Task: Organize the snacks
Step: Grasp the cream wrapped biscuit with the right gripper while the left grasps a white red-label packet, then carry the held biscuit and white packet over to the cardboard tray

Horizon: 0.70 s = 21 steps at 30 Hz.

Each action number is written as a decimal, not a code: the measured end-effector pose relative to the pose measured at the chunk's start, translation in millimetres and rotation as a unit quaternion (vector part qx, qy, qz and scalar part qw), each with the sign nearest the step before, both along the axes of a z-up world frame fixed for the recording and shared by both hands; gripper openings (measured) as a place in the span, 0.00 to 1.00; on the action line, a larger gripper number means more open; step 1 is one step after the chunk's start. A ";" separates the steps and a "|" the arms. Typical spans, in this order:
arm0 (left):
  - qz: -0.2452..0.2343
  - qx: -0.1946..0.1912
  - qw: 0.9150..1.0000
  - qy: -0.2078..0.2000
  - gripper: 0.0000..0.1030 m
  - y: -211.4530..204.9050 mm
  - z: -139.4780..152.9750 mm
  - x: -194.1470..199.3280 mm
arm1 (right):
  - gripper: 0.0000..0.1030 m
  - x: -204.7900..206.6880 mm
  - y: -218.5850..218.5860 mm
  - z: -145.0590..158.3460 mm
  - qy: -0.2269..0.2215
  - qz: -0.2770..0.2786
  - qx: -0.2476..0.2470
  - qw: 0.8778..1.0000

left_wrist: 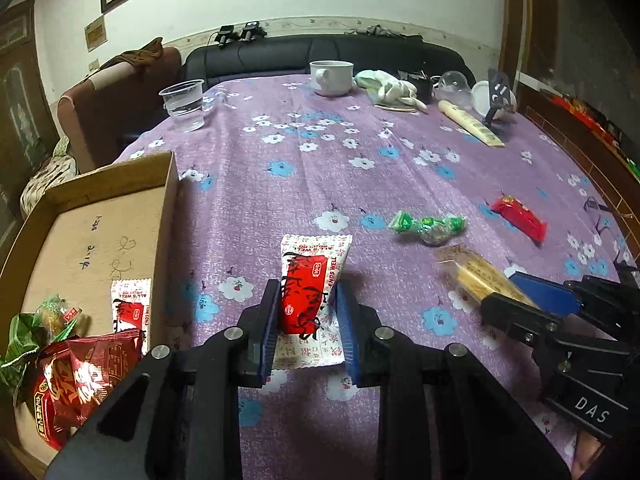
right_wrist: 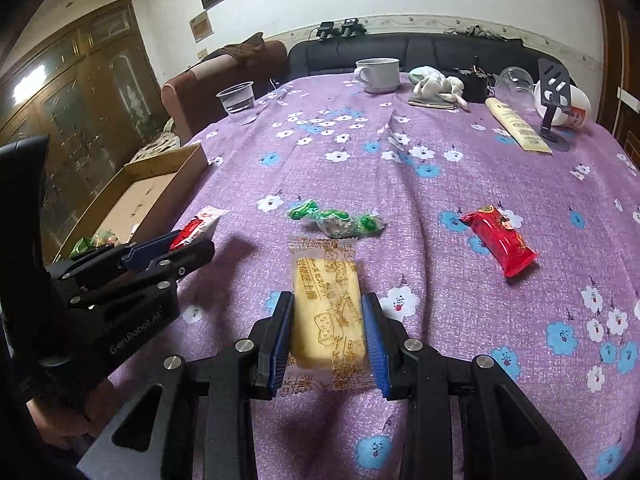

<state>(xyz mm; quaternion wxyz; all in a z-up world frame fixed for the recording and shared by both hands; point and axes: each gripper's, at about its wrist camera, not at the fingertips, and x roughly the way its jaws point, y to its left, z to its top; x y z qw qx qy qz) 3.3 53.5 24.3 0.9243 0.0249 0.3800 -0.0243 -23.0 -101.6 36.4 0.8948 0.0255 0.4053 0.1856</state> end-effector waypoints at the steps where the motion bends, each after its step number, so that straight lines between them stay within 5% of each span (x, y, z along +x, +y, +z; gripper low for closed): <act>1: -0.001 -0.001 1.000 0.001 0.24 -0.3 -0.2 -0.8 | 0.34 -0.4 -0.4 0.7 -0.001 -0.001 0.001 1.000; 21: 0.003 -0.005 1.000 -0.009 0.24 0.6 2.4 -4.2 | 0.34 -2.6 -2.6 4.9 -0.010 -0.004 0.006 1.000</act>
